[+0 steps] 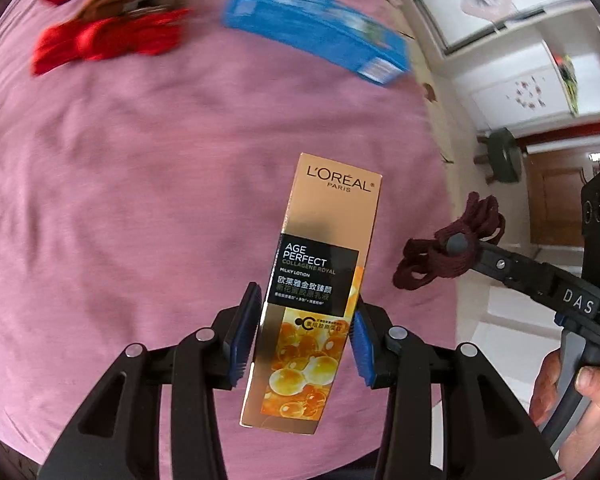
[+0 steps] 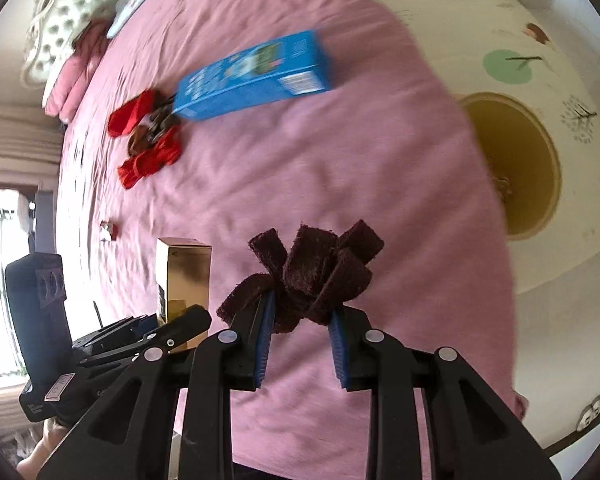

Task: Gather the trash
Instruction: 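Carry box and cloth to the yellow bin and open both tools to drop them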

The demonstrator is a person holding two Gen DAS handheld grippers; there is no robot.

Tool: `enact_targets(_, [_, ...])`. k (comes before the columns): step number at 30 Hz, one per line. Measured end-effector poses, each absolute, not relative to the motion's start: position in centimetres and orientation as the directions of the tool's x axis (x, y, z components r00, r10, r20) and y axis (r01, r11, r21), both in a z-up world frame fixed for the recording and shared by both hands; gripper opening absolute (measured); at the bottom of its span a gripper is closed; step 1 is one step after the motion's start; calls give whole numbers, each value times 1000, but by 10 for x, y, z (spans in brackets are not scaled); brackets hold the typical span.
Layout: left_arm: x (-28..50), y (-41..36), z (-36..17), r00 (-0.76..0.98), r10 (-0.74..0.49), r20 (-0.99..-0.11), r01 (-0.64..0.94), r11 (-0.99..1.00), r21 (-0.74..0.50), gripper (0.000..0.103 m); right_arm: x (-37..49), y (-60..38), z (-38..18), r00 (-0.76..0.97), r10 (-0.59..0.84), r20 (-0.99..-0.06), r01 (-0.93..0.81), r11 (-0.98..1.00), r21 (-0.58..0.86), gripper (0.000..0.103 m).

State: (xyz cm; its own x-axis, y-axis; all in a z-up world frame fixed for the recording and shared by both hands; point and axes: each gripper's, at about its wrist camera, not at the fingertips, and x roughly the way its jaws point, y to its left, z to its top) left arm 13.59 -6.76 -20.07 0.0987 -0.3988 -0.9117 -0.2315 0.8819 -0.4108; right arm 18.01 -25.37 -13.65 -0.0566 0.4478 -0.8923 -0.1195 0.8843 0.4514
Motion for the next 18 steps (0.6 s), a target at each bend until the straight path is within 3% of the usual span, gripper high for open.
enact_targets(18, [223,-235,-184,40,-434,-900,-56,898,-436,42,244,-430,-137,60,427,-902,68,900,430,25])
